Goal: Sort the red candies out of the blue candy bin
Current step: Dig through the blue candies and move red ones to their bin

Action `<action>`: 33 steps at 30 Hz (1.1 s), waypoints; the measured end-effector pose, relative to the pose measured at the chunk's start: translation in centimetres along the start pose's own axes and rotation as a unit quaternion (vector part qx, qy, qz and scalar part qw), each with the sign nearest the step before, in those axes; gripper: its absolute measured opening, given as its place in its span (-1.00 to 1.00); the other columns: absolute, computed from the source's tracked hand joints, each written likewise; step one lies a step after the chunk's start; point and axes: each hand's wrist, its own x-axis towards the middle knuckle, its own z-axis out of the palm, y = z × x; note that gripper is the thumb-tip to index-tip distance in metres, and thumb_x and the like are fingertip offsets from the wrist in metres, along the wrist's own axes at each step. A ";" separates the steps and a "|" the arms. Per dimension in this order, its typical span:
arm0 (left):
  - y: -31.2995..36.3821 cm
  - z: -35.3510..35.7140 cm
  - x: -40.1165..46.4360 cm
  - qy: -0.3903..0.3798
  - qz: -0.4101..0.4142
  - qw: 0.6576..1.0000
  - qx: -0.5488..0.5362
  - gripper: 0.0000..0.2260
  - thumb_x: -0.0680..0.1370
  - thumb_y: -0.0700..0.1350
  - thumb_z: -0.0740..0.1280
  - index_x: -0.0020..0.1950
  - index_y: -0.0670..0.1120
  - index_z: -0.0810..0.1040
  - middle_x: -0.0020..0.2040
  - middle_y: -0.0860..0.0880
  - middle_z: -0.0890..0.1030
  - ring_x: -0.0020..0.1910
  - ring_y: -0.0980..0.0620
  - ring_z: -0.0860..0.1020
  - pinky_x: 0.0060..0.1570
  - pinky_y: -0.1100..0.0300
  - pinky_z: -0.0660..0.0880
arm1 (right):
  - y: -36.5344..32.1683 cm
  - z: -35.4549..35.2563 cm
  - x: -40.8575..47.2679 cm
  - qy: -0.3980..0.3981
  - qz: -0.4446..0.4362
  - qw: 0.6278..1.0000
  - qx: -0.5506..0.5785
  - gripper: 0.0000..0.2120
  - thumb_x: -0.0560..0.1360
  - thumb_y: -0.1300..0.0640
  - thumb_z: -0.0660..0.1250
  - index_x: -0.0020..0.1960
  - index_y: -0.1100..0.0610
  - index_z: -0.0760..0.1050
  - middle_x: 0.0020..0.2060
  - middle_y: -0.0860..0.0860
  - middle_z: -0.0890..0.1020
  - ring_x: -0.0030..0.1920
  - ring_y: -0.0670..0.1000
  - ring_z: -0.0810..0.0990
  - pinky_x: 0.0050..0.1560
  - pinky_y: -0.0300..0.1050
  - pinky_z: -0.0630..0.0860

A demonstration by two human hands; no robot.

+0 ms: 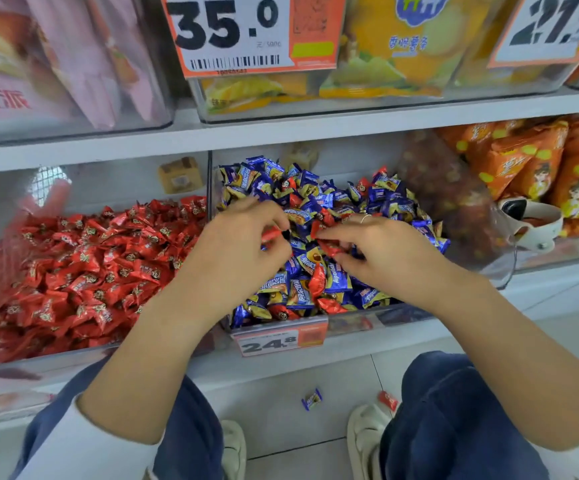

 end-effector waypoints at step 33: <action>1.3 0.4 0.5 -0.022 -0.090 0.995 -0.036 -0.91 0.51 -0.03 0.26 -0.05 -0.01 0.40 -0.43 -0.04 0.51 -0.51 0.04 0.45 -0.43 0.12 0.40 | 2.2 -1.2 0.5 0.115 0.174 0.955 0.211 -0.71 0.56 0.24 0.12 -0.02 0.06 0.62 -0.25 0.09 0.56 -0.38 0.01 0.46 -0.25 -0.14 0.43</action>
